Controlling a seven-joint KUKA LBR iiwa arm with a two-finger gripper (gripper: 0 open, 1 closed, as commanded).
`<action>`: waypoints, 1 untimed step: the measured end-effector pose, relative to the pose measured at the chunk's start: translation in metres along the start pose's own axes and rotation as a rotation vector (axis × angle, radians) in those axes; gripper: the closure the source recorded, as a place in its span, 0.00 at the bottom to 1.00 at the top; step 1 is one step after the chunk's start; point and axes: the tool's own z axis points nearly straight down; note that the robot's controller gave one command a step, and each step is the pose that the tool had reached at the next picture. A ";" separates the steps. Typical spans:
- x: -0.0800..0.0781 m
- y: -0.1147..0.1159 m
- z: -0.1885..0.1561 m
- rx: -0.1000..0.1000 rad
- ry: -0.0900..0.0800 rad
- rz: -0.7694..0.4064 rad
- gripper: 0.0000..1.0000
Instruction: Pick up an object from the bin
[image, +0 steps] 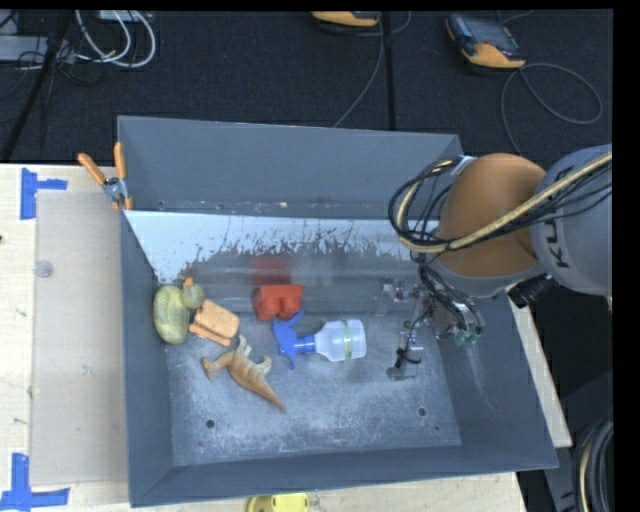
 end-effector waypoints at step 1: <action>-0.011 0.025 0.031 0.002 -0.005 -0.138 0.00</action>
Offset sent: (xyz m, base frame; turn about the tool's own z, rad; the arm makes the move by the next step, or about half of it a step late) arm 0.0182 0.0721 -0.0370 -0.3210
